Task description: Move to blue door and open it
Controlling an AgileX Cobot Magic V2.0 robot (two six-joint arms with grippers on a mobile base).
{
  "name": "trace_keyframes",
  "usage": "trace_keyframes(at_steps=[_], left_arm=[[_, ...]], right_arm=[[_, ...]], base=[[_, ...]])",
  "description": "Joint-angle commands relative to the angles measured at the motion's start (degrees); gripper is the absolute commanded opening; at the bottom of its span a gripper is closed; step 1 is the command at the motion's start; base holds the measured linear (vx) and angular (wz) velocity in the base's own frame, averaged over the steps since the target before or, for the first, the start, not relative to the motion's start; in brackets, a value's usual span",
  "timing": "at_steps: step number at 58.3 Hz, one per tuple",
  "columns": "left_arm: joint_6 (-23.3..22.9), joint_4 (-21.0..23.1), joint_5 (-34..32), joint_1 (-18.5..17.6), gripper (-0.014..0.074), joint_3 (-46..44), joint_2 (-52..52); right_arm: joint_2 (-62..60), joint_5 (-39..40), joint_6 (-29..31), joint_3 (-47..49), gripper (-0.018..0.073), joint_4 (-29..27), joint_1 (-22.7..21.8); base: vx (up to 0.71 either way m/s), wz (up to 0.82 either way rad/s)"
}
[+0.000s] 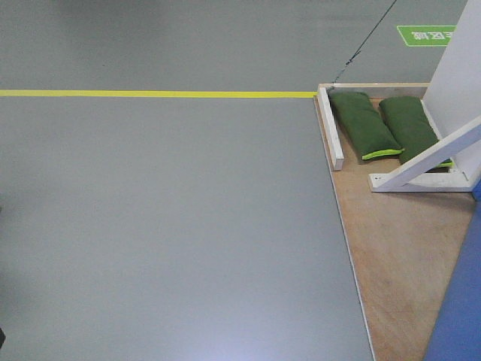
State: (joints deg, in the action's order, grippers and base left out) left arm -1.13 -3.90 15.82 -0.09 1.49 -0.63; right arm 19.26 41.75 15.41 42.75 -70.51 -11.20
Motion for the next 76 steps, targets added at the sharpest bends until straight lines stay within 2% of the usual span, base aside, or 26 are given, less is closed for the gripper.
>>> trace_keyframes(at_steps=[1, 9, 23, 31, 35, 50, 65, 76], left_arm=[[-0.4, 0.1, -4.9, -0.4, 0.0073, -1.5, -0.7], [-0.4, 0.1, -4.9, -0.4, 0.0073, -1.5, -0.7], [-0.4, 0.1, -4.9, -0.4, 0.0073, -1.5, -0.7], [-0.4, 0.1, -4.9, -0.4, 0.0073, -1.5, -0.7], [-0.4, 0.1, -4.9, -0.4, 0.0073, -1.5, -0.7], [-0.4, 0.1, -4.9, -0.4, 0.0073, -1.5, -0.7], [-0.4, 0.1, -4.9, -0.4, 0.0073, -1.5, -0.7], [-0.4, 0.1, -4.9, -0.4, 0.0073, -1.5, -0.7]], right_arm=[[3.6, -1.7, 0.6, 4.7, 0.0012, -0.8, -5.9], [4.2, -6.1, 0.6, 7.1, 0.0012, -6.1, -15.4], [3.5, -7.9, 0.6, 7.6, 0.0012, -6.4, -31.0], [3.6, -10.0, 0.6, 7.6, 0.0012, -6.5, -36.7], [3.9, -10.9, 0.6, 7.6, 0.0012, -6.5, -37.8], [10.7, -13.6, 0.6, 9.0, 0.0012, -7.5, -37.4], [21.0, -14.2, 0.6, 16.7, 0.0012, -7.7, -37.4], [27.6, -18.3, 0.6, 22.5, 0.0012, -7.7, -37.4]], base=[[0.0, 0.0], [0.0, 0.0], [0.0, 0.0], [0.0, 0.0], [0.0, 0.0], [0.0, 0.0], [0.0, 0.0], [0.0, 0.0]])
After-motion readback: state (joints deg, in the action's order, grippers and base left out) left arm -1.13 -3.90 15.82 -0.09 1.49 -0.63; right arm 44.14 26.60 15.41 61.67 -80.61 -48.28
